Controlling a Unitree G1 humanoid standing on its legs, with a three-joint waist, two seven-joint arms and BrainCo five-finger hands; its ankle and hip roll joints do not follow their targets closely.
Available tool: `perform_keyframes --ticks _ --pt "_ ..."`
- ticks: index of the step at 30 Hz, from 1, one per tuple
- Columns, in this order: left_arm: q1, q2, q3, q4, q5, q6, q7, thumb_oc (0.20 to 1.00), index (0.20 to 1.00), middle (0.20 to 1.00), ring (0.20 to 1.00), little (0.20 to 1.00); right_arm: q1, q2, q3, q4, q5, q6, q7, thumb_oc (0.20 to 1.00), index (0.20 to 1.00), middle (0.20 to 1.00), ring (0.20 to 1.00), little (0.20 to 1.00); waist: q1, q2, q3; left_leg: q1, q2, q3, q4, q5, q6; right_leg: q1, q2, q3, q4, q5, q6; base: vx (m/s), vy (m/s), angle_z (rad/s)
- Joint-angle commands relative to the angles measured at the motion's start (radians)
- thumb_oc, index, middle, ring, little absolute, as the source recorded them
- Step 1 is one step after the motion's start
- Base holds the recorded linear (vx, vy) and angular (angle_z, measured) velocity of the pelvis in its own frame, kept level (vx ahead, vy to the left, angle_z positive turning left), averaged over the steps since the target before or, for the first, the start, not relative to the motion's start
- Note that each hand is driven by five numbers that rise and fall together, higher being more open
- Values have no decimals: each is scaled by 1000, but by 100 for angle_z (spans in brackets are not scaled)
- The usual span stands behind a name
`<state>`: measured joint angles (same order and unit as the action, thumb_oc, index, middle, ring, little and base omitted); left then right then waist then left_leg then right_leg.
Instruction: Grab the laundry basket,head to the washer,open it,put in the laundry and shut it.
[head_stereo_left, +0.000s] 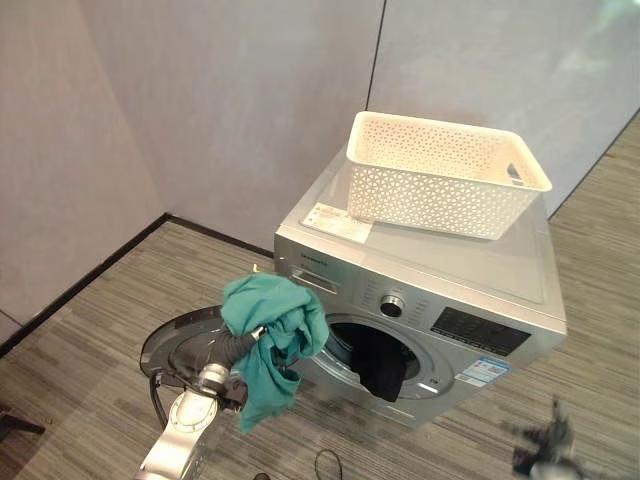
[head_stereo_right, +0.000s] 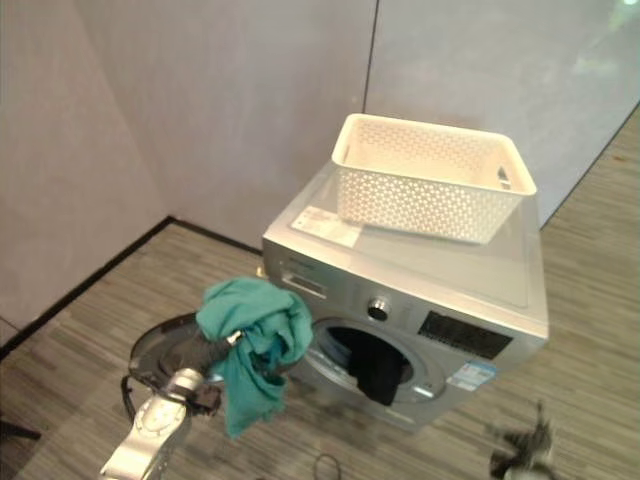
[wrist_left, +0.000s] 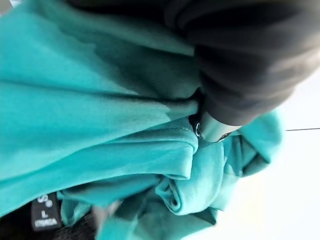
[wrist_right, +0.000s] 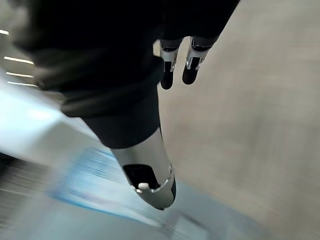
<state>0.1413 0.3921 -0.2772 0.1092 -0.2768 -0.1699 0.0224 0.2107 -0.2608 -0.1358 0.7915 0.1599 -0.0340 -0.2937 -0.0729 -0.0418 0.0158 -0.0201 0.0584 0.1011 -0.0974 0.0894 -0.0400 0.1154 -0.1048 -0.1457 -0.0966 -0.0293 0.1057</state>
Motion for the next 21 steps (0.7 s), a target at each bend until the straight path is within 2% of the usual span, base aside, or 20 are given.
perform_keyframes --ticks 1,6,13,18,21 --pt "-122 -29 -7 -7 -24 -62 -28 200 200 200 200 200 -105 -24 68 65 42 -31 63 1000 1000 1000 1000 1000 6 -2 25 93 36 -7 10 -153 -3 -36 -9 -20 26 -20 -3 -9 6 -6" --pt "-155 -41 -77 18 -23 -49 -37 200 200 200 200 200 -152 33 189 302 59 -3 133 1000 1000 1000 1000 1000 20 3 28 89 30 -16 10 -150 -5 -27 -13 -37 21 -21 -2 13 -2 2" --pt "-151 -52 -109 68 -44 -25 -69 200 200 200 200 200 -186 60 222 486 57 21 195 1000 1000 1000 1000 1000 34 15 48 79 28 -27 10 -146 -7 -28 -15 -54 23 -28 -2 10 -8 3" --pt "-140 -57 -112 79 -68 -19 -75 200 200 200 200 200 -197 68 241 485 46 23 205 1000 1000 1000 1000 1000 33 24 75 59 25 -22 10 -142 -4 -54 -18 -55 29 -29 0 -7 -2 2" --pt "-173 -59 -129 89 -83 -30 -61 200 200 200 200 200 -227 61 284 456 26 21 201 1000 1000 1000 1000 1000 27 30 112 21 23 -17 10 -133 3 -117 -22 -31 54 -28 -3 -122 24 -4"
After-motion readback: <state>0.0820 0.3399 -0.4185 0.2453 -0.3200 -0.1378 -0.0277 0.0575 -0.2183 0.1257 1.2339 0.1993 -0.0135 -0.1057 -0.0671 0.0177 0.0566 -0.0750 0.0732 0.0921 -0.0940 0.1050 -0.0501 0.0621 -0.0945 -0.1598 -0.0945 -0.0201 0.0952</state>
